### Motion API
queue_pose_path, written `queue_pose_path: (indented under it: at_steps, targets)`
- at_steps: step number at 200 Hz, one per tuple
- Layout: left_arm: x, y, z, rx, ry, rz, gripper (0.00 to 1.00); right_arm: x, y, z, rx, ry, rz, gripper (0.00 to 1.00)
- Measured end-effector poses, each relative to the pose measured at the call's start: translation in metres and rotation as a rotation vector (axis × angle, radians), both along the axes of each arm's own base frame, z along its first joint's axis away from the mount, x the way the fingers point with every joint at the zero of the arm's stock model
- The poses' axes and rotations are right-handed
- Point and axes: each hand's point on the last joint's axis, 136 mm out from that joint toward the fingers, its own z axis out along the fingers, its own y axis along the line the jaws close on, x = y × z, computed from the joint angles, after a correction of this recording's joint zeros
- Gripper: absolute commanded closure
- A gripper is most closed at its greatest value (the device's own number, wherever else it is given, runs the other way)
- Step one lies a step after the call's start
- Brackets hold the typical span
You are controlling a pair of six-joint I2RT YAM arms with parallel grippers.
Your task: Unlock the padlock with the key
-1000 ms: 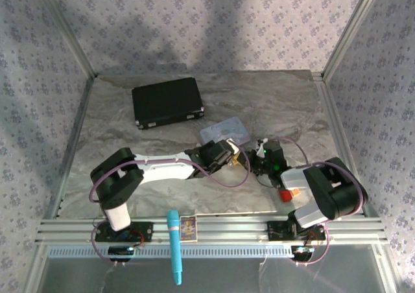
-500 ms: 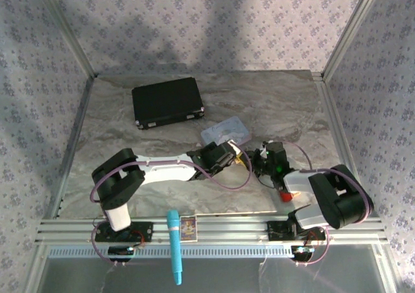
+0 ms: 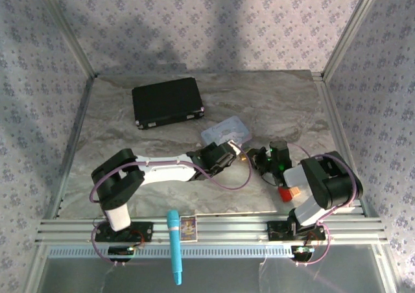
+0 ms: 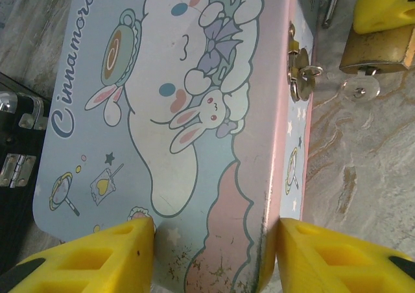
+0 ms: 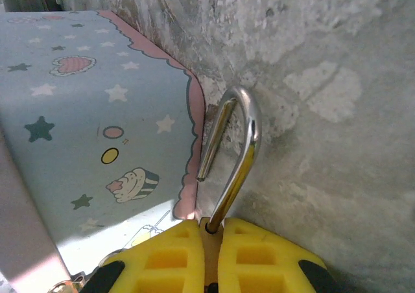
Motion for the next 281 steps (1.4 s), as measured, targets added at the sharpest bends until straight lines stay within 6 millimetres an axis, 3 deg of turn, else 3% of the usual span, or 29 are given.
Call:
queue_pose_path:
  at_steps: [67, 122, 182, 281]
  targets:
    - [0.026, 0.029, 0.001, 0.015, 0.000, 0.143, 0.43, 0.000, 0.008, -0.008, -0.076, 0.071, 0.181, 0.88]
    - [0.045, 0.053, -0.002, 0.068, -0.019, 0.225, 0.32, -0.001, 0.010, -0.008, -0.210, 0.139, 0.354, 0.74]
    - [0.047, 0.058, -0.001, 0.079, -0.026, 0.240, 0.22, -0.013, -0.001, -0.008, -0.408, 0.214, 0.443, 0.69]
    - [0.044, 0.070, 0.027, 0.004, -0.068, 0.286, 0.19, -0.033, -0.024, -0.006, -0.675, 0.315, 0.528, 0.54]
